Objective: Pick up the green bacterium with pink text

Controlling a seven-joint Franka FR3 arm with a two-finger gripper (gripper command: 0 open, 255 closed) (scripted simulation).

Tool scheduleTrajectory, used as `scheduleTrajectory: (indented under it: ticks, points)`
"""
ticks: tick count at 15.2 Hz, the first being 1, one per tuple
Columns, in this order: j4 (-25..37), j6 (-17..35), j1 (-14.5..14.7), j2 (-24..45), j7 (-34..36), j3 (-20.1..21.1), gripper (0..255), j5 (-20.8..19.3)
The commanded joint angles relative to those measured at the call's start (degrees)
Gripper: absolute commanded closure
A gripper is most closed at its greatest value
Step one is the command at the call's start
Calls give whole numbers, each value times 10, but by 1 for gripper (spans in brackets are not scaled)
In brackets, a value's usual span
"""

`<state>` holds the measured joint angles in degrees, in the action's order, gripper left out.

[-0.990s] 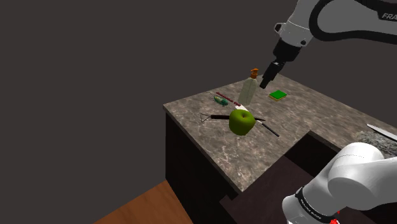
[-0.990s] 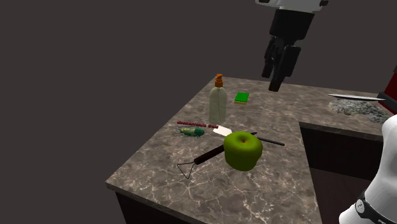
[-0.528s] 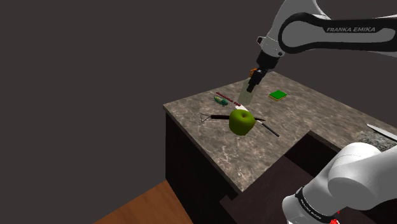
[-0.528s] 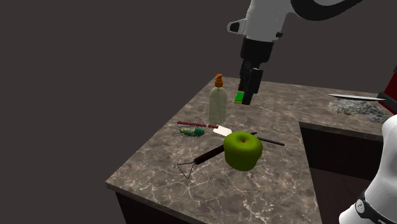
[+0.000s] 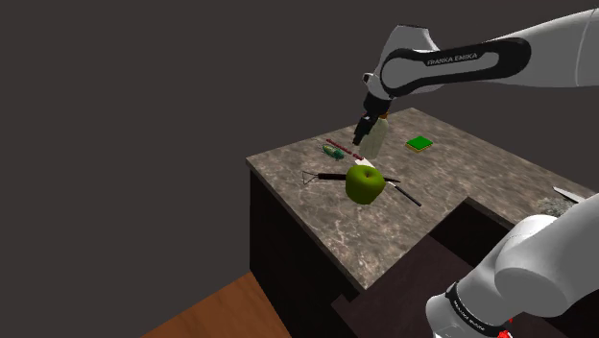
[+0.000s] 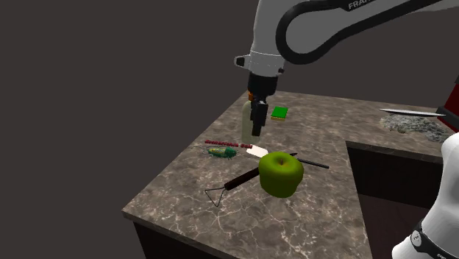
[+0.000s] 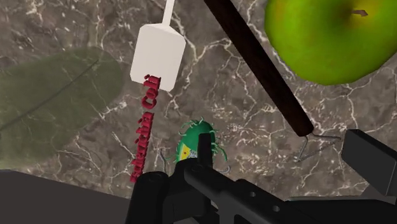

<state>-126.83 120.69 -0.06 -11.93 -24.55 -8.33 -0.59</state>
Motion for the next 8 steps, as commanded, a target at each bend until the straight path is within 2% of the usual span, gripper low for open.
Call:
scheduleTrajectory:
  ticks: [1, 8]
  points:
    - [19, 21, -1, 44, -21, -8, 0, 9]
    - [111, 69, -9, 199, -90, -19, 0, 50]
